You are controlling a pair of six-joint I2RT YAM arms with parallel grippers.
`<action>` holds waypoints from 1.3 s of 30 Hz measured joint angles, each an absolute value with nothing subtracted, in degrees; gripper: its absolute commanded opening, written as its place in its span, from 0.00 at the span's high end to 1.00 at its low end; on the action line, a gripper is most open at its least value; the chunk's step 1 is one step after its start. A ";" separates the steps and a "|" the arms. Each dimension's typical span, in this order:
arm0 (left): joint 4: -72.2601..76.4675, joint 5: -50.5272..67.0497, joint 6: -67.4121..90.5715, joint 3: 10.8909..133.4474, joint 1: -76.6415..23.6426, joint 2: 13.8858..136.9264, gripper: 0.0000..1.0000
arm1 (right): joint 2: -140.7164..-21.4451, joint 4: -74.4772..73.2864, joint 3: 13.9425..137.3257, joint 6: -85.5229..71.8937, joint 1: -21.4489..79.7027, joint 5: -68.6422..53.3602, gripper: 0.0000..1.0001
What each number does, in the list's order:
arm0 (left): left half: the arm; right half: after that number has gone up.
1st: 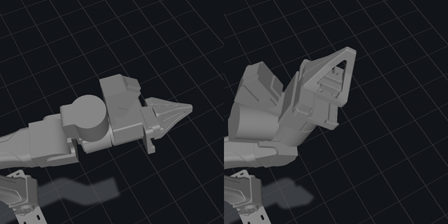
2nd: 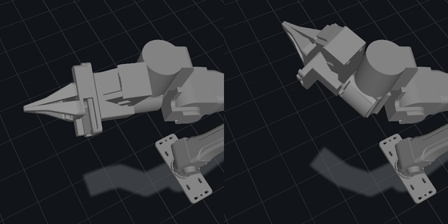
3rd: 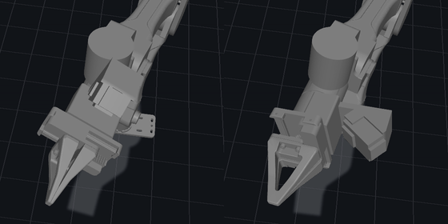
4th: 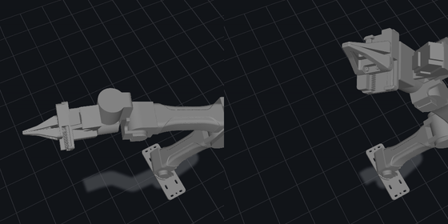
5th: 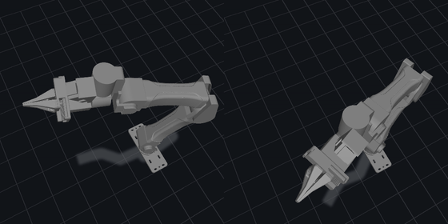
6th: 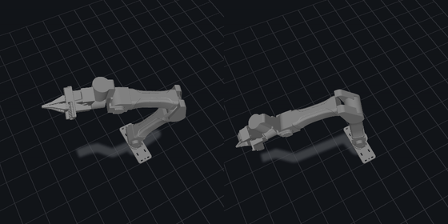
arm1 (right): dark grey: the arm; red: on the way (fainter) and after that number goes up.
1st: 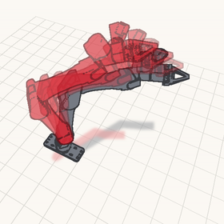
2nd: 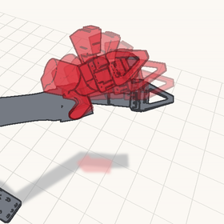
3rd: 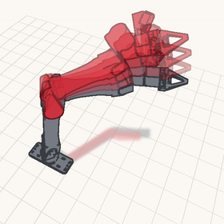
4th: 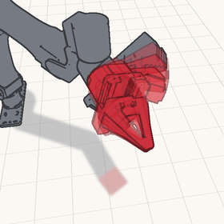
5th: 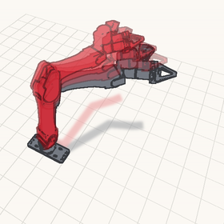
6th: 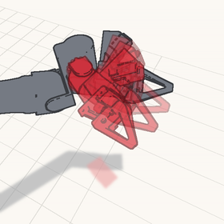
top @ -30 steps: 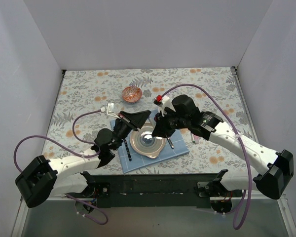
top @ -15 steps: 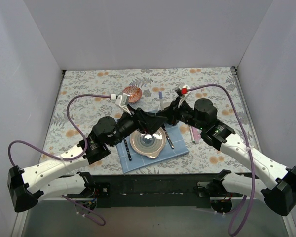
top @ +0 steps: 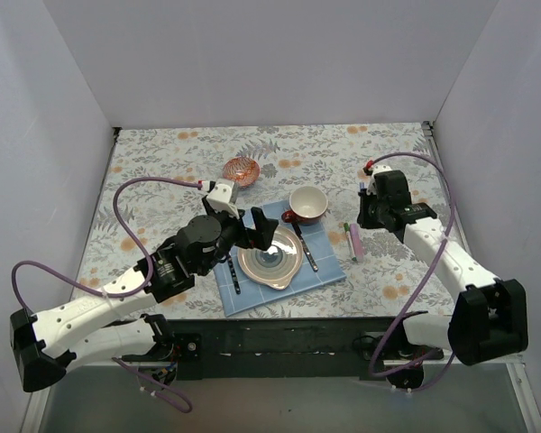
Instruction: Insert the pens into the pen caps
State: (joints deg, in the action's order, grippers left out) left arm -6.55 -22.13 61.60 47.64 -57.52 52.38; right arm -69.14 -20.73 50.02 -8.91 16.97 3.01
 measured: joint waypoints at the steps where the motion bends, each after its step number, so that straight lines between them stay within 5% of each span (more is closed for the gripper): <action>1: -7.90 -23.66 60.55 47.55 -57.49 52.66 0.02 | -70.74 -22.15 49.98 -8.62 16.47 3.84 0.97; 34: -11.81 -27.42 55.07 44.60 -57.49 51.16 0.02 | -85.76 -29.43 46.35 -9.80 13.02 7.42 0.63; 39: -11.51 -27.16 55.18 44.58 -57.49 50.63 0.02 | -83.70 -33.98 48.16 -10.74 13.06 7.03 0.44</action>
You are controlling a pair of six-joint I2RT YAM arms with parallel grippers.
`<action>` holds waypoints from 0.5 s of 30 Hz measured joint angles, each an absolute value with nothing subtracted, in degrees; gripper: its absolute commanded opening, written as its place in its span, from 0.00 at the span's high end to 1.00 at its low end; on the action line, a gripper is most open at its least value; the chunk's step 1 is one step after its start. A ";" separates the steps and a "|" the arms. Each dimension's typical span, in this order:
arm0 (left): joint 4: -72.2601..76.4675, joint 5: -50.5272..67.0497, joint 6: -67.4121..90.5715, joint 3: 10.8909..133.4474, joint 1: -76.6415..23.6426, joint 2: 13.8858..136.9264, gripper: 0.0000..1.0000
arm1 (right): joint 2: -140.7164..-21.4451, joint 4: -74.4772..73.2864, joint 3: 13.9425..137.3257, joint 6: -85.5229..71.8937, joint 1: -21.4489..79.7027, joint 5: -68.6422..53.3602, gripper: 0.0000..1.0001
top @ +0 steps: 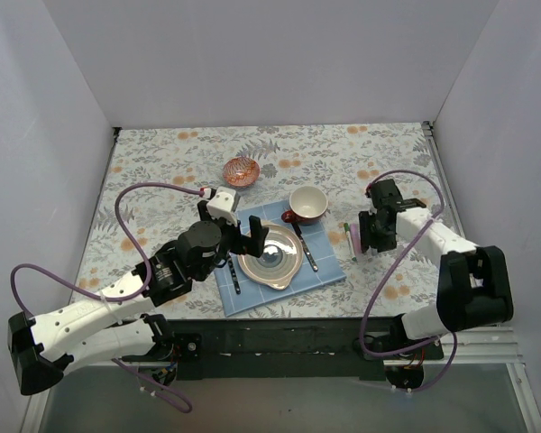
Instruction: Insert the pens into the pen caps
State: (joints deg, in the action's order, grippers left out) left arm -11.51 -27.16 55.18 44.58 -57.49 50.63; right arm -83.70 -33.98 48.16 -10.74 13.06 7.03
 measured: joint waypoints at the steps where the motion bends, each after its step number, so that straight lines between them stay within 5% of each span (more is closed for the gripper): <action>1: -11.53 -26.89 55.31 44.58 -57.49 50.63 0.02 | -82.37 -34.92 49.10 -10.63 13.23 6.22 0.30; 5: -12.01 -24.99 56.55 45.08 -57.47 50.68 0.02 | -74.50 -37.82 56.95 -10.74 13.98 0.27 0.02; 15: -12.03 -17.23 61.63 47.92 -57.49 45.69 0.02 | -48.84 -28.93 62.43 -15.92 14.66 -16.19 0.02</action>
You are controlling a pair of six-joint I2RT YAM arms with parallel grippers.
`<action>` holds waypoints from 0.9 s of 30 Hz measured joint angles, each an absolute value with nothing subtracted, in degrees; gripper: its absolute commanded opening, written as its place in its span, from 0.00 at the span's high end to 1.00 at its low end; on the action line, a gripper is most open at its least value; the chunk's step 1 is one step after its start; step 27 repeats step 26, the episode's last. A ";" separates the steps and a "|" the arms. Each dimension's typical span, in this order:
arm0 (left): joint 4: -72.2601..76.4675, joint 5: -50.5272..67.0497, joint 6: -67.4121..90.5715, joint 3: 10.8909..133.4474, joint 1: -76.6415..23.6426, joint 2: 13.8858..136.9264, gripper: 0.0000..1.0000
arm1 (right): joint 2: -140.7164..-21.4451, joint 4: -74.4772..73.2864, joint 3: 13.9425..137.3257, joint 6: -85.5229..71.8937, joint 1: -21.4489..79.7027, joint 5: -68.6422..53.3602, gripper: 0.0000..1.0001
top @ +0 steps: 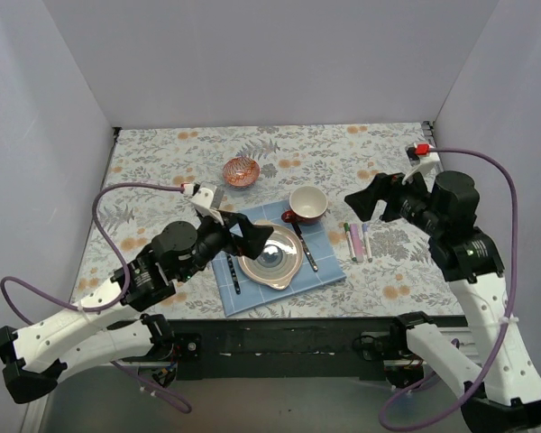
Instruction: Insert the pens into the pen caps
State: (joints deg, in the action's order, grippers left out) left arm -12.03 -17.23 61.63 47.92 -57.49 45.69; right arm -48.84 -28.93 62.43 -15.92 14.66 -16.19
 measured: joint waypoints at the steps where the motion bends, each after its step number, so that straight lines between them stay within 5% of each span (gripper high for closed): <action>1: -11.99 -16.67 62.24 48.01 -57.49 44.77 0.02 | -46.96 -28.47 62.02 -16.60 14.66 -16.82 0.02; 27: -9.85 -12.91 65.91 48.07 -57.49 36.53 0.02 | -40.84 -25.74 57.47 -20.95 14.66 -20.12 0.02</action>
